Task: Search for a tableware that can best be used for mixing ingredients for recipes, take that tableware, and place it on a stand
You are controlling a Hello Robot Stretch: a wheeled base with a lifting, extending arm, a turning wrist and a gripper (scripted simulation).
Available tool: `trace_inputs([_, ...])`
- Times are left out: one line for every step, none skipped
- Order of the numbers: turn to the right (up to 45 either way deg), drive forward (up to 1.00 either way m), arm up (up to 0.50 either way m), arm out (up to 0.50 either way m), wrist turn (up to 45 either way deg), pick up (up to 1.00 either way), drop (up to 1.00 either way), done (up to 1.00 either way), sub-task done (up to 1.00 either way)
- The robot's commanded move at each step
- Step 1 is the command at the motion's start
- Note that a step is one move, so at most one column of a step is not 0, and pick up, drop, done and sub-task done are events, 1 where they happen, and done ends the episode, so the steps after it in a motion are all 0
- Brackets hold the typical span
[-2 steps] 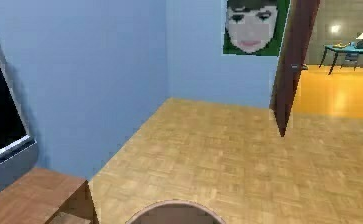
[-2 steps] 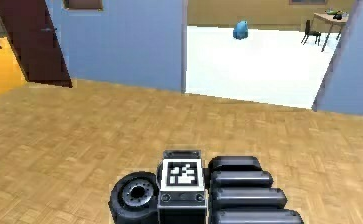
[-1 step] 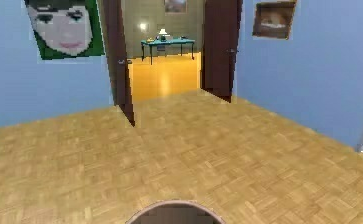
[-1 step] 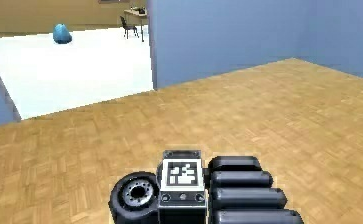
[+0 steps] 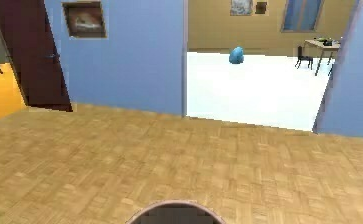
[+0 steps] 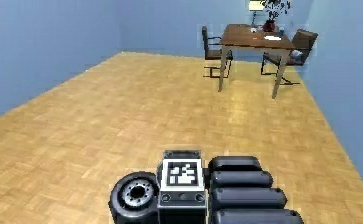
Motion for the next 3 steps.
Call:
trace_inputs([36.0, 0.0, 0.0, 0.0, 0.0, 0.0, 0.0, 0.0, 0.0])
trace_inputs([-45.0, 0.0, 0.0, 0.0, 0.0, 0.0, 0.0, 0.0, 0.0])
trace_inputs([-45.0, 0.0, 0.0, 0.0, 0.0, 0.0, 0.0, 0.0, 0.0])
